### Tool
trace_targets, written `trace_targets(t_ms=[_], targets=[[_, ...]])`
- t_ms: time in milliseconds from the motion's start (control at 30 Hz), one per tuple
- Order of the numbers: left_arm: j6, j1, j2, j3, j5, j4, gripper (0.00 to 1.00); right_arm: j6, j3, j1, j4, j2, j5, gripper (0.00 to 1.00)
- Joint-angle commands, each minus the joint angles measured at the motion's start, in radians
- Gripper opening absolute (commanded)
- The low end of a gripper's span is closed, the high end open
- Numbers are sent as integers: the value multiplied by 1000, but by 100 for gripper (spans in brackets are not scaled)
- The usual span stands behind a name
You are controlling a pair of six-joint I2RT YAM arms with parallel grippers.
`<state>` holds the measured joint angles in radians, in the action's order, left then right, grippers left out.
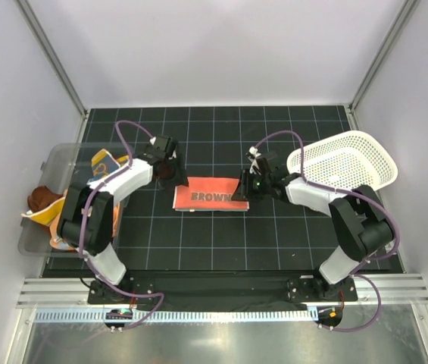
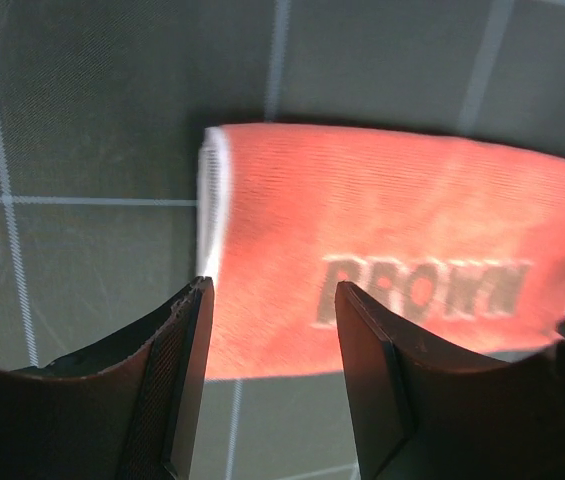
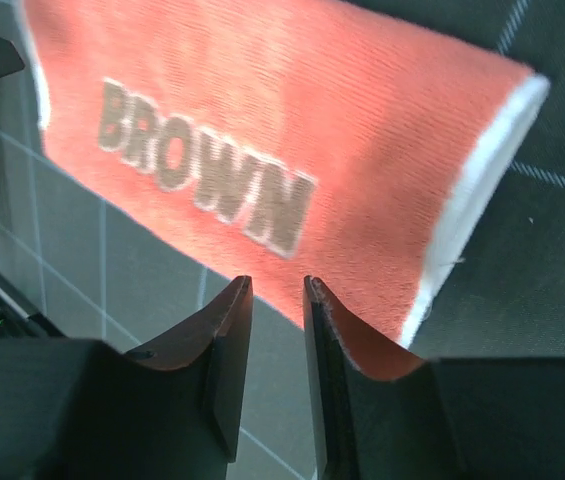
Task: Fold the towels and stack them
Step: Fold the towel, then neatly place the folded towel into the bin
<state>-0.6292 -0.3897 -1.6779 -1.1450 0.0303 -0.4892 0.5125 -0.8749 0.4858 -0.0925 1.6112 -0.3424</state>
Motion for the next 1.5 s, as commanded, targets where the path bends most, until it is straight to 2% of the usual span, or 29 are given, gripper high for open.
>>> trace_targets(t_ms=[0, 133, 333, 467, 667, 933, 1033, 1167, 1333, 1467], targets=[[-9, 12, -57, -7, -73, -29, 56, 27, 57, 2, 59, 29, 38, 36], [0, 15, -88, -48, -110, -92, 56, 5, 54, 2, 17, 7, 74, 40], [13, 23, -48, -156, -113, -201, 58, -3, -6, 2, -107, -95, 143, 49], [28, 25, 7, -173, -69, -239, 60, -12, -48, 2, -162, -119, 232, 69], [16, 25, 116, -61, 87, -183, 61, -51, -90, -3, -168, -45, 281, 73], [10, 25, 233, 36, 109, -146, 61, -42, -89, -9, -93, 76, 252, 72], [2, 26, 259, 56, 99, -137, 61, -13, -35, -4, -31, 84, 200, 69], [-4, 25, 270, 59, 108, -137, 61, 1, 34, 5, 17, 66, 172, 54], [-13, 25, 287, 51, 114, -134, 61, -2, 42, 5, 2, 56, 175, 36], [-15, 26, 302, 44, 114, -144, 61, -8, 39, 5, 2, 52, 155, 4]])
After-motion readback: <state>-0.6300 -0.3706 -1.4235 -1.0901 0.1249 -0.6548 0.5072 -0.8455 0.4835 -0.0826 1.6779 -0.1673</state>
